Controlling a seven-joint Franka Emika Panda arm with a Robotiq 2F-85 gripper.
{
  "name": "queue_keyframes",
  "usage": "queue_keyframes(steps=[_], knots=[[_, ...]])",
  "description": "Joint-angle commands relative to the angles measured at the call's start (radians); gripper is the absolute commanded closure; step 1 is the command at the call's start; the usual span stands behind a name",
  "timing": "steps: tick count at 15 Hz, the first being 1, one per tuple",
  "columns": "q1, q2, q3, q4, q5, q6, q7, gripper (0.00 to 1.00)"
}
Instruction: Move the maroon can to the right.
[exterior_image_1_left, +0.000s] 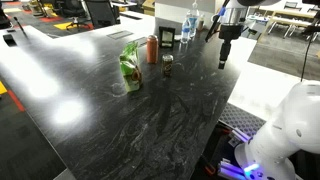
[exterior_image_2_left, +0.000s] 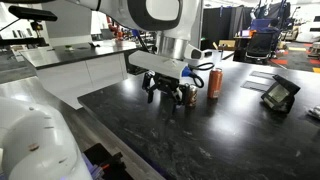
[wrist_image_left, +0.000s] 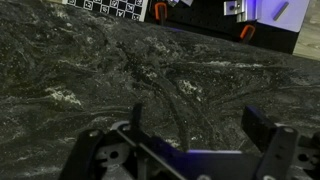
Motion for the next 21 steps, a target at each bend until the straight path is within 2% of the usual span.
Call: queue_keyframes(steps=[1, 5, 7, 13, 17, 19, 21], knots=[[-0.012, 0.003, 0.011, 0.001, 0.006, 0.0, -0.006, 0.0], [-0.012, 0.003, 0.011, 0.001, 0.006, 0.0, -0.006, 0.0], [-0.006, 0.032, 0.02, 0.0, -0.038, 0.04, -0.026, 0.0], [0.014, 0.165, 0.008, 0.024, -0.109, 0.372, -0.088, 0.0], [0.028, 0.276, -0.009, 0.047, -0.032, 0.594, -0.112, 0.0], [0.036, 0.316, -0.017, 0.062, 0.036, 0.648, -0.124, 0.0], [0.042, 0.338, -0.018, 0.078, 0.114, 0.653, -0.143, 0.0]])
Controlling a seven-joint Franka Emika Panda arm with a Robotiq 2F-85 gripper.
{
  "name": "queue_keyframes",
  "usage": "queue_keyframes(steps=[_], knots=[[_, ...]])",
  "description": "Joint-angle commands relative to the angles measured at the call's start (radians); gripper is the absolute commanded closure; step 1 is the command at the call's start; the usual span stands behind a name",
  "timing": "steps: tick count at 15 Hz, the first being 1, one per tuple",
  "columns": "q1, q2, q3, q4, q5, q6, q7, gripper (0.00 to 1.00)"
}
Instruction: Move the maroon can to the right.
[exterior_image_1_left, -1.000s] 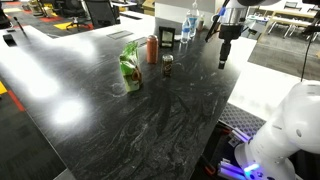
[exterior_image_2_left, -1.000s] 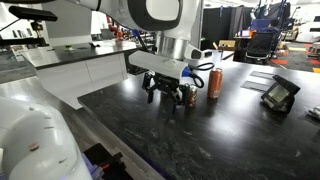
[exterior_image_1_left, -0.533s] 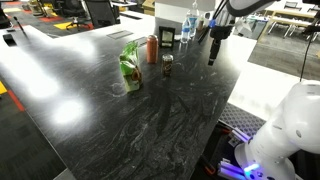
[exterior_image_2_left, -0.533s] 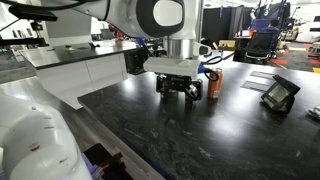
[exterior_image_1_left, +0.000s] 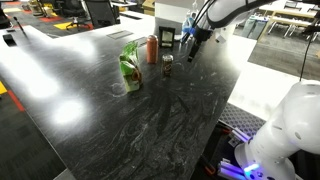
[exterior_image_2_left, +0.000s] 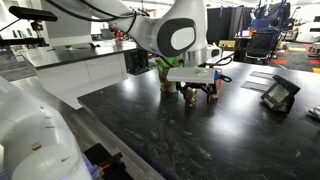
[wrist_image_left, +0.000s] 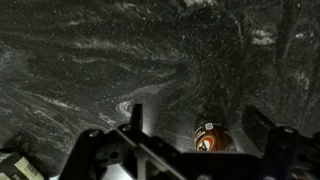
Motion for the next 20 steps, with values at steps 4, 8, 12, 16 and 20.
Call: queue_keyframes(steps=[4, 8, 12, 16, 20], knots=[[0.029, 0.084, -0.01, 0.095, 0.251, -0.039, -0.133, 0.0], [0.045, 0.113, 0.022, 0.122, 0.289, -0.062, -0.155, 0.0], [0.054, 0.166, 0.052, 0.151, 0.286, -0.06, -0.163, 0.0], [0.037, 0.232, 0.075, 0.196, 0.269, -0.04, -0.166, 0.0], [0.03, 0.287, 0.091, 0.247, 0.27, -0.045, -0.189, 0.0]])
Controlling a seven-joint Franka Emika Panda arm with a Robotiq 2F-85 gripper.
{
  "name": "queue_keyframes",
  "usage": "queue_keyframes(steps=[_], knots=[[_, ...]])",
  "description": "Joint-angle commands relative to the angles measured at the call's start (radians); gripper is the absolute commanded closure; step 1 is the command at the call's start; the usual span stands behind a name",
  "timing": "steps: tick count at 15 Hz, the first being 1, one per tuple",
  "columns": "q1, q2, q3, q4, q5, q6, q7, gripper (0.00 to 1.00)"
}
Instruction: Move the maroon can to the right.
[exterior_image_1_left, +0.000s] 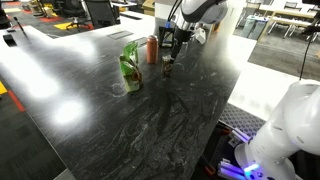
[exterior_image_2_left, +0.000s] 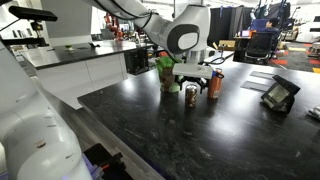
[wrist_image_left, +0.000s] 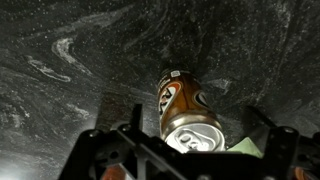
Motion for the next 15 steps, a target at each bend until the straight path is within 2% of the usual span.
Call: queue_keyframes(steps=[1, 9, 10, 12, 15], knots=[[-0.029, 0.08, 0.034, 0.075, 0.016, -0.012, -0.054, 0.0], [-0.059, 0.166, 0.067, 0.147, 0.031, -0.053, -0.097, 0.0], [-0.065, 0.174, 0.07, 0.152, 0.03, -0.056, -0.099, 0.25], [-0.077, 0.186, 0.076, 0.159, 0.031, -0.059, -0.106, 0.33], [-0.089, 0.2, 0.086, 0.172, 0.031, -0.065, -0.119, 0.57]])
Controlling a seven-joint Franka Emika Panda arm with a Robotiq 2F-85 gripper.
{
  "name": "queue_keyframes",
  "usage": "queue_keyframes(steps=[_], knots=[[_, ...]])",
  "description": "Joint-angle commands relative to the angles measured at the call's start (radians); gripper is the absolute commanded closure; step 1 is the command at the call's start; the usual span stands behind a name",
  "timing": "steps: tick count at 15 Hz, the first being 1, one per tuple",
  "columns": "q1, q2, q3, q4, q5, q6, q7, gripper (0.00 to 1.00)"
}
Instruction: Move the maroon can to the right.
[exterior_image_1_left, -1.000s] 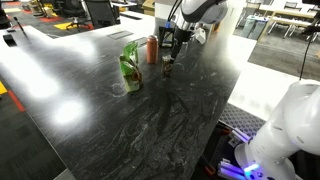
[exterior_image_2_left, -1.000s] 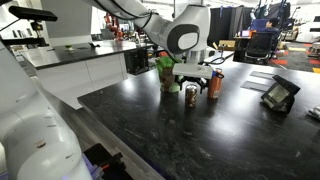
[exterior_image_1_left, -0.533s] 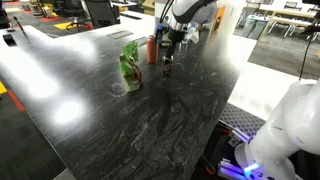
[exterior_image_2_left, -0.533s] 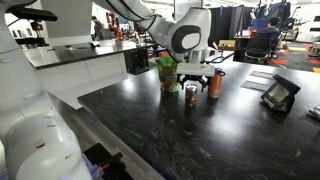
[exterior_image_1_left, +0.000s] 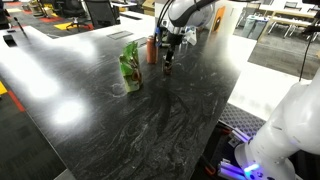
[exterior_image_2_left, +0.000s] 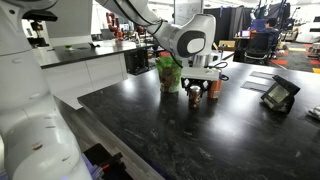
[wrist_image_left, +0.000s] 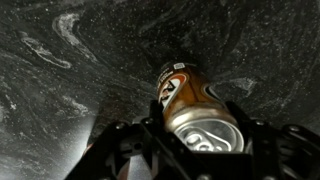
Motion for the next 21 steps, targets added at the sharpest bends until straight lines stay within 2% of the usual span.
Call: queue_keyframes(steps=[1, 6, 12, 17, 21], knots=[[-0.043, 0.042, 0.032, 0.051, 0.024, -0.035, -0.053, 0.62], [-0.051, 0.027, 0.044, 0.05, -0.007, -0.048, -0.044, 0.62], [-0.084, -0.065, 0.024, 0.001, -0.098, -0.085, 0.021, 0.62], [-0.145, -0.141, -0.034, -0.042, -0.092, -0.123, -0.007, 0.62], [-0.194, -0.149, -0.102, -0.045, -0.117, -0.154, -0.057, 0.62]])
